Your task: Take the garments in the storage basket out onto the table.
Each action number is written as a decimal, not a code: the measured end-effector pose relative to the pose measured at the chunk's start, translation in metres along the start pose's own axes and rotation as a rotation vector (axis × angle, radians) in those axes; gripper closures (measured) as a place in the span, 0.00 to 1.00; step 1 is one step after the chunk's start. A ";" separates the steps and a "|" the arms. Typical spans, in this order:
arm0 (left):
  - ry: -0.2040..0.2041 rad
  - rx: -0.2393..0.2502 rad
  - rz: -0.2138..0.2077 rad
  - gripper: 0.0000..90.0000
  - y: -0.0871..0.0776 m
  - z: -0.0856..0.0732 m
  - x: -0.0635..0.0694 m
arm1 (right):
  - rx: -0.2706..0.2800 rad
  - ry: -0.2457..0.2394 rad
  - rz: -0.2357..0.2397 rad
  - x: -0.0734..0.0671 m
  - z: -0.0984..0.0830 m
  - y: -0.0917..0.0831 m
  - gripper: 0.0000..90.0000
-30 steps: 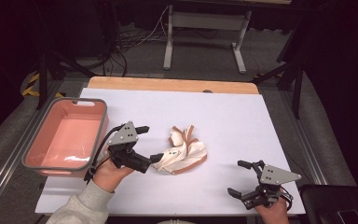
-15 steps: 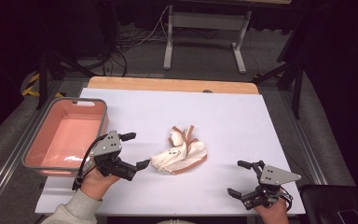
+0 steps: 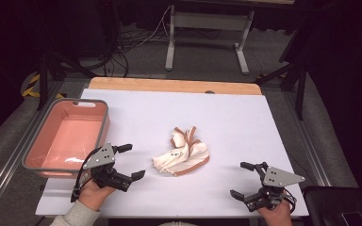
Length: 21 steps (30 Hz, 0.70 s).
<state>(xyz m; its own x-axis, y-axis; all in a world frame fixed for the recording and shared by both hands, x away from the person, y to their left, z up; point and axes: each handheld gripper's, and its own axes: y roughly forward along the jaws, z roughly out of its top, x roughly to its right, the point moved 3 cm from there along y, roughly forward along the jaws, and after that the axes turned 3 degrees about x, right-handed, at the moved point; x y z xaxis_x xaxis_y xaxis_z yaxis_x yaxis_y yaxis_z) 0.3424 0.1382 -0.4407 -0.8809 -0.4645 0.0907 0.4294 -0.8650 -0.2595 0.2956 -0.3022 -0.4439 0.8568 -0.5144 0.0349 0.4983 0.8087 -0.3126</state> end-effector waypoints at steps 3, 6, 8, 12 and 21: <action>-0.030 0.020 -0.008 0.01 -0.003 -0.005 -0.001 | -0.003 -0.002 0.001 0.000 0.000 0.000 0.02; -0.039 0.028 -0.004 0.01 -0.005 -0.011 -0.001 | -0.003 -0.004 0.000 0.000 0.000 0.000 0.02; -0.060 0.034 -0.009 0.01 -0.006 -0.017 0.000 | -0.001 -0.004 0.001 0.000 0.000 0.000 0.02; -0.072 0.013 -0.016 0.01 -0.003 -0.028 0.001 | -0.002 0.001 0.000 0.000 -0.001 0.000 0.02; -0.025 -0.015 0.006 0.01 -0.002 -0.031 -0.001 | -0.004 0.008 0.006 0.001 -0.003 0.001 0.02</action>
<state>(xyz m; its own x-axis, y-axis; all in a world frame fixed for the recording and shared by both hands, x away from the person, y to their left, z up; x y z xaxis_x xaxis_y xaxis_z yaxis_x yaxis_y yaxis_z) 0.3366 0.1459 -0.4698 -0.8730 -0.4745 0.1128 0.4317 -0.8594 -0.2741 0.2966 -0.3029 -0.4465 0.8587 -0.5118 0.0259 0.4927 0.8106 -0.3164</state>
